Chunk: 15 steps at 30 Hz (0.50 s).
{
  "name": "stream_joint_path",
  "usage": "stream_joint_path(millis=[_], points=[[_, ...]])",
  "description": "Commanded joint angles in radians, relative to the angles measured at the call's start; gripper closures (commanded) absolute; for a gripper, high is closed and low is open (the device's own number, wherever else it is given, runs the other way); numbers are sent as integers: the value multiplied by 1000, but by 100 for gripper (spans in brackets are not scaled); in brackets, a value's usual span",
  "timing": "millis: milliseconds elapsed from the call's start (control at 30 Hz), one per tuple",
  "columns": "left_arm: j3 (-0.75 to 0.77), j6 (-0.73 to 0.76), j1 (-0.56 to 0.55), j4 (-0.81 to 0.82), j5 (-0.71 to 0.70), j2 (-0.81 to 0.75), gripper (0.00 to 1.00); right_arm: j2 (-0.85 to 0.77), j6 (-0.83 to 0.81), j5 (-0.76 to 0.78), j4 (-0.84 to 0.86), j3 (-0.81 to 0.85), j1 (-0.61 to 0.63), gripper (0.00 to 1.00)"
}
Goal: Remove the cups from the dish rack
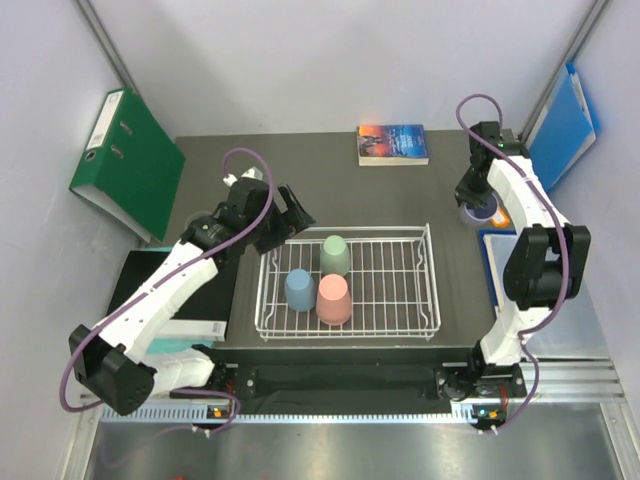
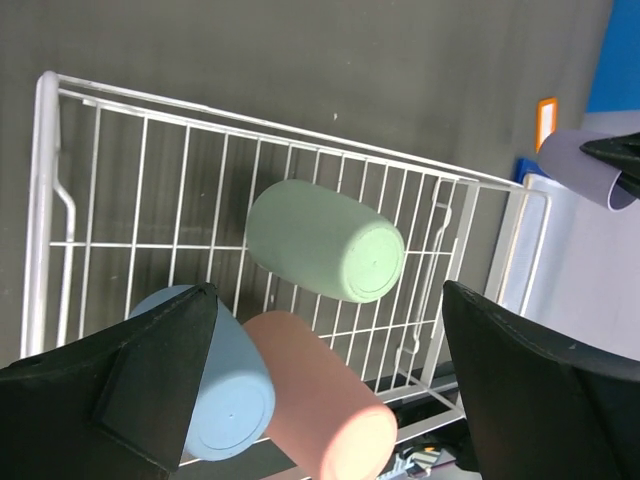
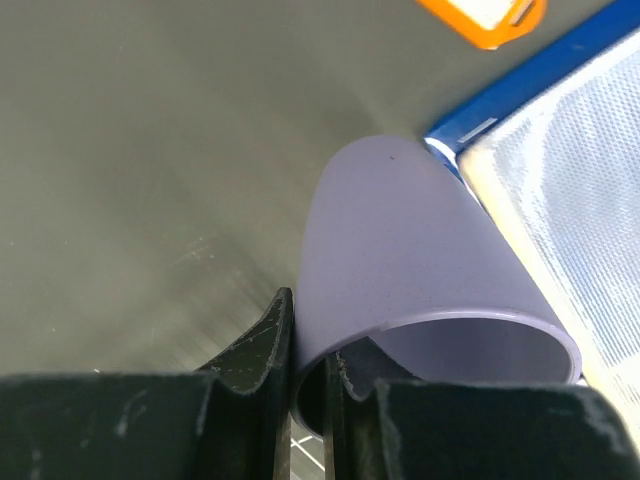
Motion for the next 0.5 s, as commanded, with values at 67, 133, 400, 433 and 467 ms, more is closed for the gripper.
stream_joint_path(millis=[67, 133, 400, 433, 467], points=[[25, 38, 2, -26, -23, -11, 2, 108, -47, -45, 9, 108, 3, 100], [32, 39, 2, -26, -18, 3, 2, 144, -50, -48, 15, 122, 5, 100], [56, 44, 2, -32, -15, 53, 3, 271, -53, -77, 0, 197, 5, 99], [58, 44, 2, -34, -15, 59, 3, 277, -53, -77, 5, 197, 5, 98], [58, 45, 2, -34, -18, 63, 2, 282, -58, -84, 5, 202, 3, 96]])
